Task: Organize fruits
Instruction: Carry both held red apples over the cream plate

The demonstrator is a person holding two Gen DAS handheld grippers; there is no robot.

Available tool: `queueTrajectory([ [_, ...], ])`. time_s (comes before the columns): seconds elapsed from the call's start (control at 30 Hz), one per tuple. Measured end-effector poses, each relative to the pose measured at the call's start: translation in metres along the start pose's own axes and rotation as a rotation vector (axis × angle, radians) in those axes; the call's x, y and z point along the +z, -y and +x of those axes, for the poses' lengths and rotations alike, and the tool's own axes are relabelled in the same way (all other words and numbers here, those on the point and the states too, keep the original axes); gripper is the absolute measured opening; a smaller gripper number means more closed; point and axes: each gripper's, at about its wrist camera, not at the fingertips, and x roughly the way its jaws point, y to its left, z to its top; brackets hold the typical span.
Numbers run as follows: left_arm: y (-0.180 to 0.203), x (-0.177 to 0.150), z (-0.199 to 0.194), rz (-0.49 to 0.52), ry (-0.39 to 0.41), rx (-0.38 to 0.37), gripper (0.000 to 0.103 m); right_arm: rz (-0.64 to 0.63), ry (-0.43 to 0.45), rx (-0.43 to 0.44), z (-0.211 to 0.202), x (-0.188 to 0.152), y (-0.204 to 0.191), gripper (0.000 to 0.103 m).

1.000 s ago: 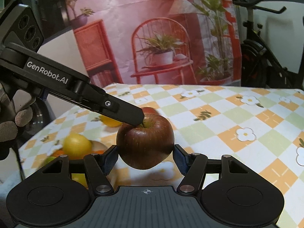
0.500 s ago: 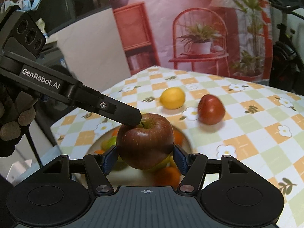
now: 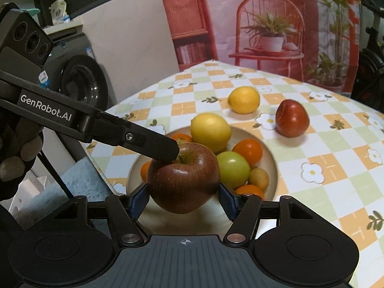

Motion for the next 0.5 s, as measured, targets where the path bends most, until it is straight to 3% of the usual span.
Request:
queueTrajectory([
  [0.5, -0.013, -0.006, 0.016, -0.018, -0.051, 0.063, 0.03, -0.048, -0.043, 0.031, 0.028, -0.01, 0.002, 0.059],
])
